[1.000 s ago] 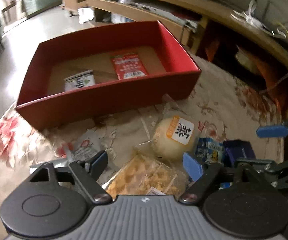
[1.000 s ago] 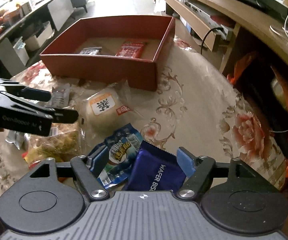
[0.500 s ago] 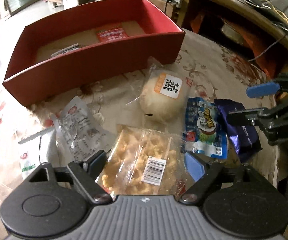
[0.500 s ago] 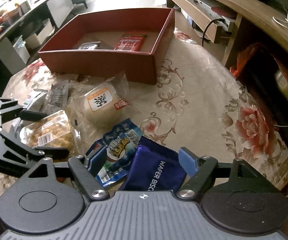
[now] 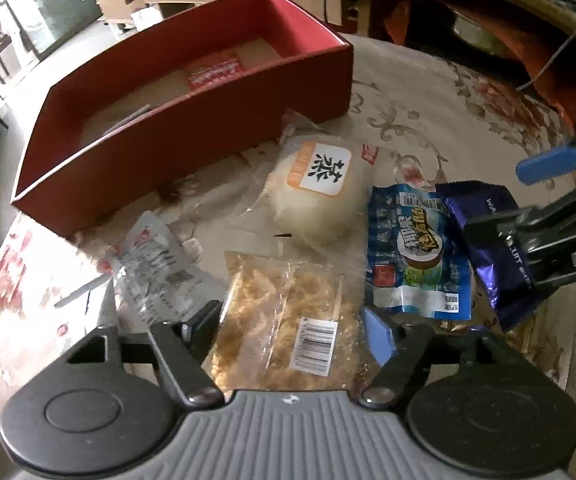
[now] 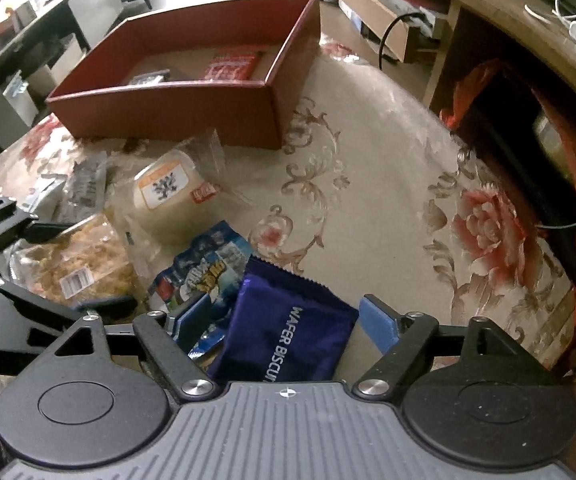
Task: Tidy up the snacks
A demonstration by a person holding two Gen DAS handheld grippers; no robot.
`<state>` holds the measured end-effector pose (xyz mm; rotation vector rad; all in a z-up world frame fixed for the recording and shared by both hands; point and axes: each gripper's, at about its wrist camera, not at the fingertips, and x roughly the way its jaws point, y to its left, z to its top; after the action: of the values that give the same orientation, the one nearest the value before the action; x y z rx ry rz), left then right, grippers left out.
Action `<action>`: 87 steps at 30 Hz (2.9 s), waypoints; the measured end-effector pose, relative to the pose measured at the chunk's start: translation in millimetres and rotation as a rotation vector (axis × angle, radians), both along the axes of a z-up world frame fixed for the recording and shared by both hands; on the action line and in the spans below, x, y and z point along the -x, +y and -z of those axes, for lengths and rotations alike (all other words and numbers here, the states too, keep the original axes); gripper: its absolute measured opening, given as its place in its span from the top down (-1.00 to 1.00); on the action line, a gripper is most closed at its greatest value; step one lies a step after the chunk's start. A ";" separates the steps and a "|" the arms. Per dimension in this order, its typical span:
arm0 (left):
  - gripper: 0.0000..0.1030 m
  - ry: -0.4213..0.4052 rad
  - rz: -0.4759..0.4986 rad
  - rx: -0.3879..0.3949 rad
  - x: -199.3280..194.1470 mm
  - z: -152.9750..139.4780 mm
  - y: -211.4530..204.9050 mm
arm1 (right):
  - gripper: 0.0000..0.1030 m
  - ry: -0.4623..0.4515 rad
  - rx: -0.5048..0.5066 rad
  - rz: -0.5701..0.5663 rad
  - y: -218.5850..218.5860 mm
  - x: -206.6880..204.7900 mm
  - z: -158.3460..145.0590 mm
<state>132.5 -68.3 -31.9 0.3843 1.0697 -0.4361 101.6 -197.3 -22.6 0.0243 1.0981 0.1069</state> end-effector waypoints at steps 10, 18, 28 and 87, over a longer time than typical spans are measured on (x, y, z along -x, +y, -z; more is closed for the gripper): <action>-0.44 0.011 -0.109 0.045 3.0 -4.5 13.7 | -0.60 0.059 -0.004 0.056 2.1 -6.9 20.1; -0.58 0.037 -0.119 0.022 -2.8 5.7 11.5 | -0.80 0.066 0.028 0.031 9.4 -5.2 25.4; -0.41 0.021 -0.136 0.032 3.8 0.2 16.0 | -0.41 0.055 0.011 0.011 6.4 5.6 18.7; -0.43 -0.050 -0.241 0.071 16.5 -27.1 39.8 | -0.38 -0.101 0.041 -0.115 53.7 15.5 -22.5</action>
<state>116.0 -28.5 -4.8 0.1989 1.0347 -0.2474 86.1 -143.6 -0.1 -0.0799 1.0000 0.1867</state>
